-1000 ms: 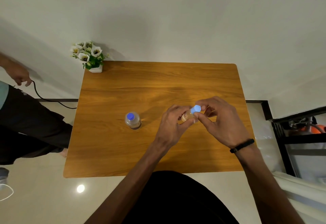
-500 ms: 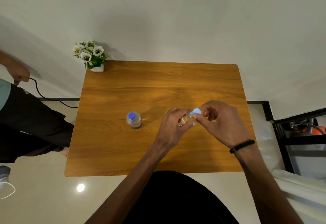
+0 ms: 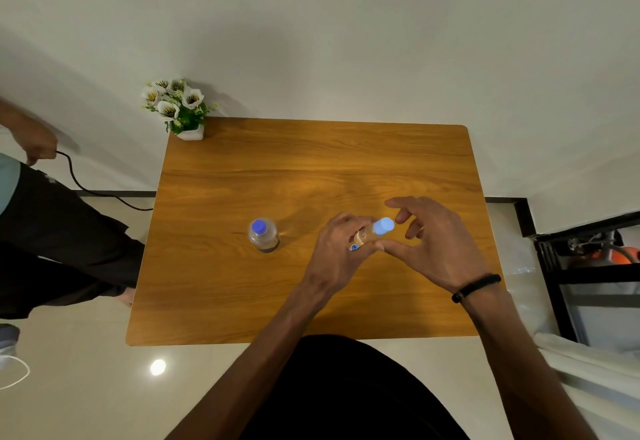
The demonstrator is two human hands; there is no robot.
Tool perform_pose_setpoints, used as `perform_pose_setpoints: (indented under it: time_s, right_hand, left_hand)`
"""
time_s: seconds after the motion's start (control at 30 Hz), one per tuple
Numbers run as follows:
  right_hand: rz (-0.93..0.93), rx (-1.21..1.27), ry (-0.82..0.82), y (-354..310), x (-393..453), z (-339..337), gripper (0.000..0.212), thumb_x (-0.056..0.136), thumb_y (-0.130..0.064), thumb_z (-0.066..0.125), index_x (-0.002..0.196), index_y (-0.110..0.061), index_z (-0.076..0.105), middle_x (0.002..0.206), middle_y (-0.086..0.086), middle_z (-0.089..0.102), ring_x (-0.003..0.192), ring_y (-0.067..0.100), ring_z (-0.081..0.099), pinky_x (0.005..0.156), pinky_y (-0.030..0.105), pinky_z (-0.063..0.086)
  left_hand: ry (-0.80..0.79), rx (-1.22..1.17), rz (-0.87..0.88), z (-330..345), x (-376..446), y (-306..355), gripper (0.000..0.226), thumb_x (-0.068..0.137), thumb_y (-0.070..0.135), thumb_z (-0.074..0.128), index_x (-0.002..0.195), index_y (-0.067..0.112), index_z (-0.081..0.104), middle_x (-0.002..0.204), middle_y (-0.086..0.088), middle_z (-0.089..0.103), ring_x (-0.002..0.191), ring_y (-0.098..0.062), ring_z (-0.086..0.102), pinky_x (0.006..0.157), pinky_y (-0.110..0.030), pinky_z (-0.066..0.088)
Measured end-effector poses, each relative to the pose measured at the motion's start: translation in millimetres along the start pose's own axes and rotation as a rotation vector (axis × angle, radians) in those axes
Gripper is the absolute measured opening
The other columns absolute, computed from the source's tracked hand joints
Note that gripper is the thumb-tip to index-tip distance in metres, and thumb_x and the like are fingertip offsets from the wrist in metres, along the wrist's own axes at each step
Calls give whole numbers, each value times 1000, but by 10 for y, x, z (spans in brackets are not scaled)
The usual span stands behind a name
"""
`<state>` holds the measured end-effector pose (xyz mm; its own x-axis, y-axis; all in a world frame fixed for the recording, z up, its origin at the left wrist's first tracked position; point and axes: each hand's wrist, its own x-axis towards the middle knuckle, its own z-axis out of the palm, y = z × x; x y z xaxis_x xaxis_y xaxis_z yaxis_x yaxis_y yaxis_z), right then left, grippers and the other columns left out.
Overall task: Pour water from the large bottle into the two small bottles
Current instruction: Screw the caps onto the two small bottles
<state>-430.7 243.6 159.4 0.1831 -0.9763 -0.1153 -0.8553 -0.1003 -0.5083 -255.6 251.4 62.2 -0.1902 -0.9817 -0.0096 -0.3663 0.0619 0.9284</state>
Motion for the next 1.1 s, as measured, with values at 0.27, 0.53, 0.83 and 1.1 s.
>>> perform_pose_setpoints:
  time_s: [0.27, 0.53, 0.83, 1.1]
  right_hand:
    - [60, -46, 25, -18, 1, 78, 33, 82, -59, 74, 99, -31, 71, 82, -16, 67, 69, 3, 62, 62, 33, 58]
    - [-28, -18, -70, -26, 19, 226, 21, 92, -30, 75, 112, -29, 72, 92, -11, 64, 72, 3, 62, 69, 36, 58]
    - [50, -43, -22, -125, 187, 704, 10, 94, -24, 70, 90, -15, 71, 79, 2, 61, 71, 19, 57, 66, 36, 50]
    - [161, 65, 3, -51, 438, 1146, 11, 93, -18, 72, 103, -14, 72, 93, 4, 67, 82, 20, 65, 71, 34, 55]
  left_hand:
    - [-15, 11, -14, 5, -27, -58, 36, 90, 32, 76, 124, 20, 72, 104, 5, 65, 98, -10, 59, 87, -41, 54]
    - [-8, -8, -53, -15, -81, -185, 37, 88, 32, 79, 123, 20, 74, 101, 1, 66, 96, -12, 59, 85, -39, 53]
    - [28, 92, -53, -104, -51, -459, 27, 95, 31, 71, 118, 18, 76, 98, 3, 65, 90, -8, 53, 80, -29, 41]
    - [-94, 267, -157, -96, 131, -750, 49, 97, 22, 69, 144, 20, 57, 140, 0, 63, 131, -21, 53, 110, -39, 42]
